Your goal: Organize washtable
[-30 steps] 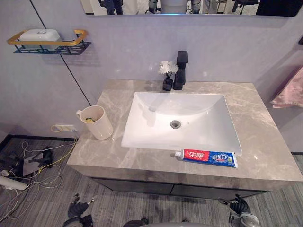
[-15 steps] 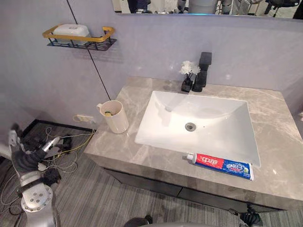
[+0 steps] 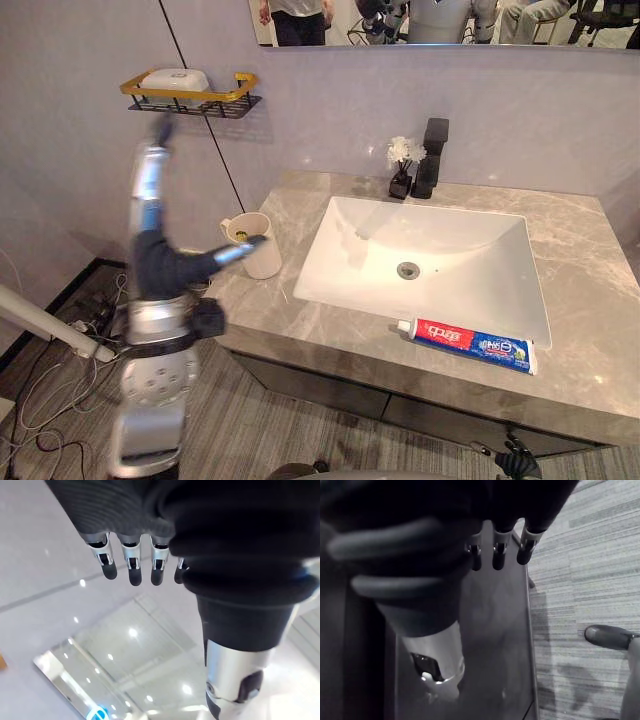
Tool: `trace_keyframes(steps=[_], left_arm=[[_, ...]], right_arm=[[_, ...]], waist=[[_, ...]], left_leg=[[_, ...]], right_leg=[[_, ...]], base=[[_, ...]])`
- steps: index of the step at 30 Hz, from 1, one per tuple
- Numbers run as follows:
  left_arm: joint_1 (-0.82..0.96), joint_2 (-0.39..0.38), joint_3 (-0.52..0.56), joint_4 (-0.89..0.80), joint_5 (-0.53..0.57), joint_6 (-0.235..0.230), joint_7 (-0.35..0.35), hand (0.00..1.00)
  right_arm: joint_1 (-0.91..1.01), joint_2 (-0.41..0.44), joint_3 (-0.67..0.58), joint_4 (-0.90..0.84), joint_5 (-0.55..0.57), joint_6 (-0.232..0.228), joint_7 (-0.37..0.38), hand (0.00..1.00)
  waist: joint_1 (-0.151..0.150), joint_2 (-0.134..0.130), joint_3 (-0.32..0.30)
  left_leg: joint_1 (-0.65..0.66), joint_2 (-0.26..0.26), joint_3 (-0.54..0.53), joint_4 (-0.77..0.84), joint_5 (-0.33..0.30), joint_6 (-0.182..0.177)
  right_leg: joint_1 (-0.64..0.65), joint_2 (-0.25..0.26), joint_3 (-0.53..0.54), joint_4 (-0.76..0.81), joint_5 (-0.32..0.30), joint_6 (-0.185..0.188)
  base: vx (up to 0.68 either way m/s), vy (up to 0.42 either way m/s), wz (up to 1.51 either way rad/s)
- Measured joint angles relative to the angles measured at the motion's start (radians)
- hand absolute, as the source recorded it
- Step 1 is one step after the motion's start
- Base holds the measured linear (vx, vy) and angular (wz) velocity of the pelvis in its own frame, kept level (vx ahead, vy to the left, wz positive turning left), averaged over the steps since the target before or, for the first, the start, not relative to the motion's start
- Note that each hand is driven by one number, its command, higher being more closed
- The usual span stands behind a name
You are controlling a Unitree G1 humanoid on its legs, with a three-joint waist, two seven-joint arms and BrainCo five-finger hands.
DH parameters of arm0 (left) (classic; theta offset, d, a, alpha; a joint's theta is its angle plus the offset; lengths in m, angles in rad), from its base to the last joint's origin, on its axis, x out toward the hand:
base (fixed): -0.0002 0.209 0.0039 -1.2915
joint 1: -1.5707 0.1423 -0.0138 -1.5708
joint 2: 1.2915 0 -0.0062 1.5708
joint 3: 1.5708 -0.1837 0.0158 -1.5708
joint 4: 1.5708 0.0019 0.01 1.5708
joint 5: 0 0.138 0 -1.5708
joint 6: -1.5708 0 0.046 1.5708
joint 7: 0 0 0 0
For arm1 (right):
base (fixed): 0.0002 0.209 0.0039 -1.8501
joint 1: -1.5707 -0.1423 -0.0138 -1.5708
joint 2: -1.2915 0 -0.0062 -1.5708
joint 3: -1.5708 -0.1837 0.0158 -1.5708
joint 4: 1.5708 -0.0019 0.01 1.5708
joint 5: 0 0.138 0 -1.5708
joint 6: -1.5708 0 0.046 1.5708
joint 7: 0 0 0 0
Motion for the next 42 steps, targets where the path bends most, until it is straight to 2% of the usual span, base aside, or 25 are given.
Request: trace_keyframes(steps=[4,7,13,18,24,38,39,42], left_arm=[[-0.106,-0.003,-0.158,0.171,0.014,0.015,-0.063,0.0],[-0.142,-0.006,-0.225,0.265,0.026,0.035,-0.087,0.0],[-0.162,-0.029,-0.319,0.38,0.092,0.049,-0.114,0.0],[-0.167,-0.036,-0.368,0.504,0.145,0.077,-0.148,0.0],[-0.185,-0.036,-0.395,0.553,0.167,0.078,-0.151,0.0],[-0.244,-0.061,-0.456,0.659,0.223,0.092,-0.149,0.0],[-0.247,-0.067,-0.455,0.664,0.224,0.092,-0.148,1.0],[-0.265,-0.084,-0.459,0.685,0.23,0.09,-0.149,1.0]], right_arm=[[-0.003,0.004,-0.001,0.0,0.0,0.001,0.001,0.0],[-0.013,0.01,-0.002,0.0,0.008,0.003,0.001,0.0],[-0.024,0.022,-0.003,0.0,0.03,0.003,-0.001,0.0],[-0.042,0.03,-0.004,-0.009,0.039,0.003,-0.003,0.0],[-0.057,0.04,-0.003,-0.009,0.04,0.004,-0.006,0.0],[-0.11,0.042,-0.003,-0.011,0.08,0.004,-0.006,0.0],[-0.111,0.042,-0.003,-0.01,0.085,0.004,-0.006,0.0],[-0.111,0.042,-0.006,-0.01,0.117,0.004,-0.003,0.0]], waist=[[-0.01,-0.011,-0.004],[-0.03,-0.021,-0.005],[-0.03,-0.031,0.0],[-0.041,-0.037,0.006],[-0.053,-0.04,0.018],[-0.062,-0.035,0.066],[-0.061,-0.035,0.069],[-0.061,-0.032,0.072]], left_leg=[[-0.006,0.012,0.03,0.0,0.002,-0.002],[-0.007,0.017,0.049,-0.001,0.002,-0.002],[-0.002,0.022,0.079,-0.005,0.002,-0.002],[0.021,0.025,0.086,-0.026,0.002,-0.002],[0.022,0.022,0.098,-0.039,0.002,-0.002],[0.035,0.019,0.098,-0.053,0.002,-0.002],[0.035,0.019,0.097,-0.053,0.002,-0.002],[0.035,0.018,0.098,-0.053,0.002,-0.002]], right_leg=[[-0.028,0.009,0.037,-0.001,0.006,-0.007],[-0.037,0.011,0.049,-0.001,0.007,-0.007],[-0.047,0.015,0.08,-0.007,0.014,-0.012],[-0.021,0.021,0.089,-0.048,0.041,-0.011],[-0.017,0.022,0.092,-0.082,0.063,-0.008],[-0.002,0.02,0.087,-0.1,0.062,-0.004],[-0.001,0.02,0.086,-0.099,0.062,-0.004],[-0.001,0.019,0.086,-0.099,0.062,-0.004]], base=[[0.05,0.006,-0.27],[0.03,0.01,-0.17],[0.01,0.018,-0.15],[-0.02,0.014,-0.08],[-0.01,0.02,-0.06],[0.02,0.013,0.01],[0.0,0.0,0.0],[0.0,0.0,0.0]])
